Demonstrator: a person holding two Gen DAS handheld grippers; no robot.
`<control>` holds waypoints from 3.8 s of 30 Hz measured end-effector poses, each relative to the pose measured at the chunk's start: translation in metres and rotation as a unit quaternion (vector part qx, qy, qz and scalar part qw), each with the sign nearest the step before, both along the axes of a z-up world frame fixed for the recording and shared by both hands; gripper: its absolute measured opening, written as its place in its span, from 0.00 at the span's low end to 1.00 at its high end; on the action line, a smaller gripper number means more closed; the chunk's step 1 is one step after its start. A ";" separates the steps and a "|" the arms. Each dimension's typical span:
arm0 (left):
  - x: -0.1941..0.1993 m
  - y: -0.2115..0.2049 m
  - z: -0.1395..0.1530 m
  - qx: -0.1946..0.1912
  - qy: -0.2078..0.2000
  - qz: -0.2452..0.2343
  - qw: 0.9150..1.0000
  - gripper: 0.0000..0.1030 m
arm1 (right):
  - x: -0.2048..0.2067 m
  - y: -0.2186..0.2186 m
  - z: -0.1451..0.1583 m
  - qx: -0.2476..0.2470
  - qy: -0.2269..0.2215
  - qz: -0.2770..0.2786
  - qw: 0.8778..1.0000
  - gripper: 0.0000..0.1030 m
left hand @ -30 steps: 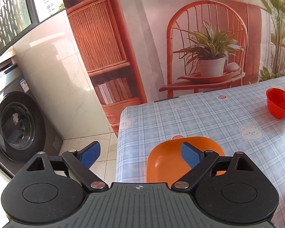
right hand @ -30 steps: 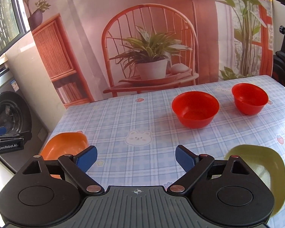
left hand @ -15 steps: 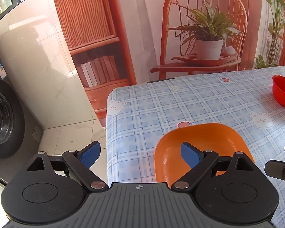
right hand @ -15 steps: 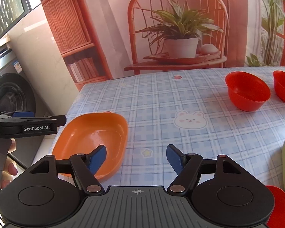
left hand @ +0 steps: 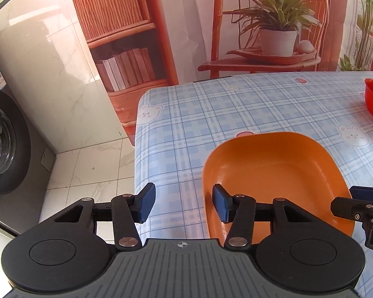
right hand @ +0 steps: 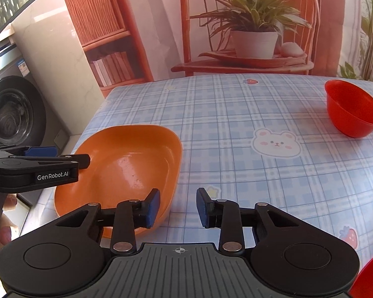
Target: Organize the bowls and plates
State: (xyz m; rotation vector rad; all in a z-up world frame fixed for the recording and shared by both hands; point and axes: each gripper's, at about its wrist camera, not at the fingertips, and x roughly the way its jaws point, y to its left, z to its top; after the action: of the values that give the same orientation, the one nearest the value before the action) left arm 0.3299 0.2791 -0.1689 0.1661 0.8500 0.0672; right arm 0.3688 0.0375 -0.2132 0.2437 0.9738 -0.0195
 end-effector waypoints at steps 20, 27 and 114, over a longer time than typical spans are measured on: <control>-0.024 -0.032 0.006 -0.011 0.014 -0.036 0.999 0.17 | -0.017 -0.014 0.006 0.049 0.007 -0.014 0.999 0.10; -0.034 -0.032 0.029 -0.046 -0.008 -0.029 0.998 0.17 | -0.028 -0.022 0.026 0.060 -0.015 -0.019 0.998 0.10; -0.021 -0.399 -0.005 0.005 0.046 -0.240 0.970 0.17 | -0.220 -0.335 0.047 0.046 -0.032 -0.233 0.971 0.13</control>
State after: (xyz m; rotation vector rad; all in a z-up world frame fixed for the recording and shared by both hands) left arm 0.3089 -0.1200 -0.1738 0.3831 0.8822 -0.3933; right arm 0.1487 -0.2976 -0.1666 0.5526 0.8366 -0.3951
